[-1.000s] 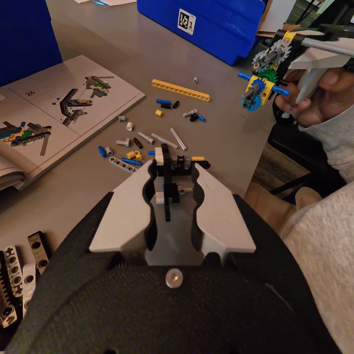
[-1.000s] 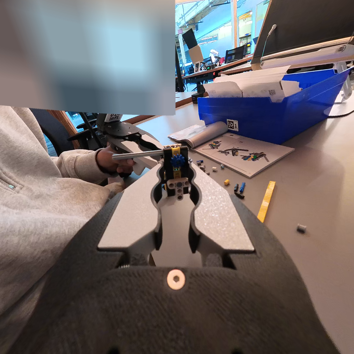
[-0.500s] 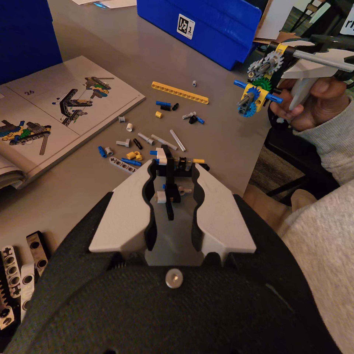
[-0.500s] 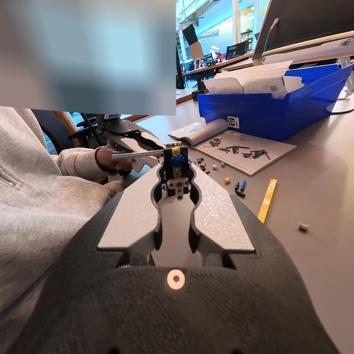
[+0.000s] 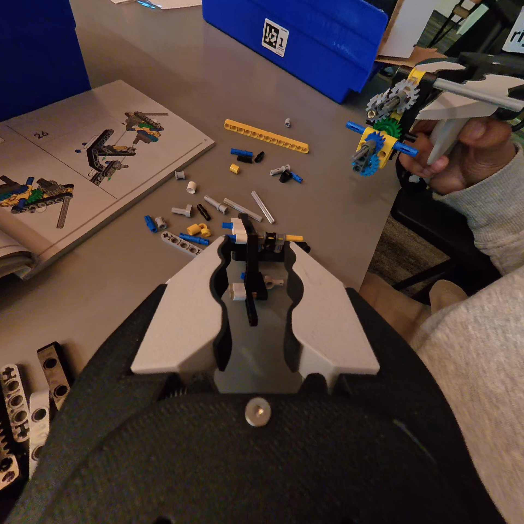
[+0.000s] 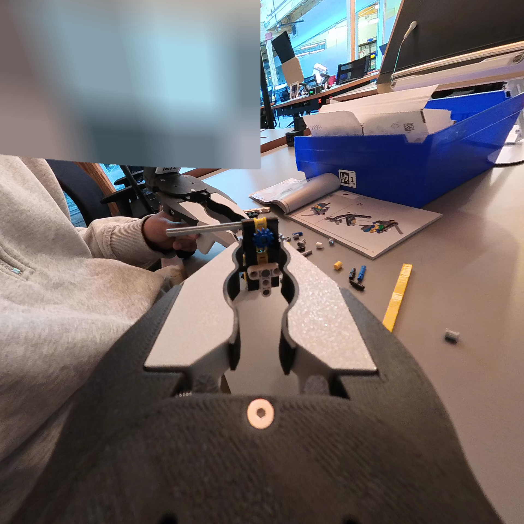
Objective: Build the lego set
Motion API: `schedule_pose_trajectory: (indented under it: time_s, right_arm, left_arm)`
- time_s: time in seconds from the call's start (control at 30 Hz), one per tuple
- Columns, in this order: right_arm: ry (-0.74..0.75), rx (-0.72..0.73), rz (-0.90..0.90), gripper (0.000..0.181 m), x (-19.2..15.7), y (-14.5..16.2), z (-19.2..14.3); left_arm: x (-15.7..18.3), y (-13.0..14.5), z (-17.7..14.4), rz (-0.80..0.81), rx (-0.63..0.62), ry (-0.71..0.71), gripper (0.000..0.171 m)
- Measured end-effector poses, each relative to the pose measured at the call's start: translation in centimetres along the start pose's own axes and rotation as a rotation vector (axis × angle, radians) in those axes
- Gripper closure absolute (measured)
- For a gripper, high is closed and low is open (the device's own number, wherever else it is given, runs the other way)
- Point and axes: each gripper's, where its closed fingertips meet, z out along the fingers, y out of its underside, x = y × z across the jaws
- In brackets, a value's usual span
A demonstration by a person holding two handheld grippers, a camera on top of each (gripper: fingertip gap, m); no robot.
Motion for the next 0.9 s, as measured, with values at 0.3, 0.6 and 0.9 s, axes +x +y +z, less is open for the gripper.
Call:
schedule_pose_trajectory:
  time_s: [0.3,0.6,0.9]
  right_arm:
    - [-0.016,-0.006,-0.007,0.159,-0.35,0.1,0.07]
    - [-0.027,-0.008,-0.008,0.159,-0.56,0.11,0.12]
    - [-0.031,-0.006,-0.005,0.159,-0.57,0.11,0.12]
  left_arm:
    - [-0.02,-0.01,-0.03,-0.001,0.001,0.002,0.136]
    - [-0.09,0.08,0.04,-0.004,-0.005,0.0,0.133]
    - [-0.74,0.38,0.27,-0.009,-0.031,-0.051,0.133]
